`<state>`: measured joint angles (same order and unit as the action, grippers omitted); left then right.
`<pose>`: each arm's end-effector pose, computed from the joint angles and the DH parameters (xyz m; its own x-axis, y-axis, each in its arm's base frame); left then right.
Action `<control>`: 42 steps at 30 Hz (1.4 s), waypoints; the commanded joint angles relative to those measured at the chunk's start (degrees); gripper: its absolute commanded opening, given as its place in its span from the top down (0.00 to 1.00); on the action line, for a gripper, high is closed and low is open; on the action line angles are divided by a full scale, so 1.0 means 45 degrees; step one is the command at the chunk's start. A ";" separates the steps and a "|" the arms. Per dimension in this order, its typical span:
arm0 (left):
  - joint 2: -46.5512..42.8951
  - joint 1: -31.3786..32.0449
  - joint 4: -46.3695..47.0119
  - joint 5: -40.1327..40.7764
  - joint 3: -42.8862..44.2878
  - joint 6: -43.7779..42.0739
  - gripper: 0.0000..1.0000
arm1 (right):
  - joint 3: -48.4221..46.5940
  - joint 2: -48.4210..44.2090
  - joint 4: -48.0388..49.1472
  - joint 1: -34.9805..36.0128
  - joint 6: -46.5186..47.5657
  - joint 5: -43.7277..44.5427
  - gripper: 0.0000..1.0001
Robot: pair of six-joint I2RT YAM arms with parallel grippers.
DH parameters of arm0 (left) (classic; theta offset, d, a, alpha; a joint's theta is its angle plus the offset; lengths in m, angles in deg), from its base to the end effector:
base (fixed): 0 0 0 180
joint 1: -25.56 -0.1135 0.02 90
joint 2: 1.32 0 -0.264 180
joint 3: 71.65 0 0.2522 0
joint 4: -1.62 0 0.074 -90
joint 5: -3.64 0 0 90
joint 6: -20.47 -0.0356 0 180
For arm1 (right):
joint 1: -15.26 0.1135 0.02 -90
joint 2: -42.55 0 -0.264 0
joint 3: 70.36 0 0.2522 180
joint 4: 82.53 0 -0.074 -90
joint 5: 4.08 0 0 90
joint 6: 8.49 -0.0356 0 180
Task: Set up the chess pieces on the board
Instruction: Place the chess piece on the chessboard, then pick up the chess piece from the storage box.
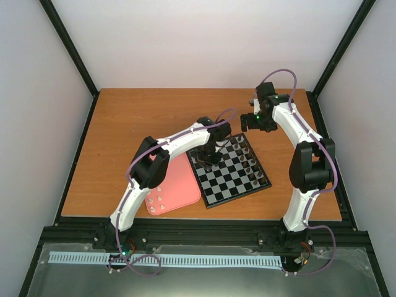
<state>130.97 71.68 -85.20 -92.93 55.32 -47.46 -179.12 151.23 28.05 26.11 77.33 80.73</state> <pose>0.3053 -0.3233 0.1761 -0.9099 0.4076 0.0776 0.4006 0.9116 -0.0919 0.3877 0.0776 0.2615 -0.9325 -0.1048 -0.3457 -0.1512 0.9823 0.1101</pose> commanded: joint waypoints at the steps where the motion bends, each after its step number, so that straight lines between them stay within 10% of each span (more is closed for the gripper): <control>1: 0.0388 -0.0054 -0.0032 0.0250 0.0345 -0.0268 0.98 | -0.0047 -0.0164 0.0123 -0.0164 0.0129 -0.0111 0.00; 30: -0.2105 -0.0154 -0.0685 0.0306 0.0055 -0.0383 0.64 | -0.0019 -0.0318 0.0063 -0.0166 0.0246 -0.0298 0.00; 42: -0.7594 -0.3052 0.1074 0.0033 -0.7200 0.1561 0.49 | -0.0120 -0.0356 -0.0020 -0.0165 0.0167 -0.0285 0.00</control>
<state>101.38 65.72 -84.02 -93.22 33.11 -45.80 -179.10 151.23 27.98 25.83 77.68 79.46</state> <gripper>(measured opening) 0.512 1.000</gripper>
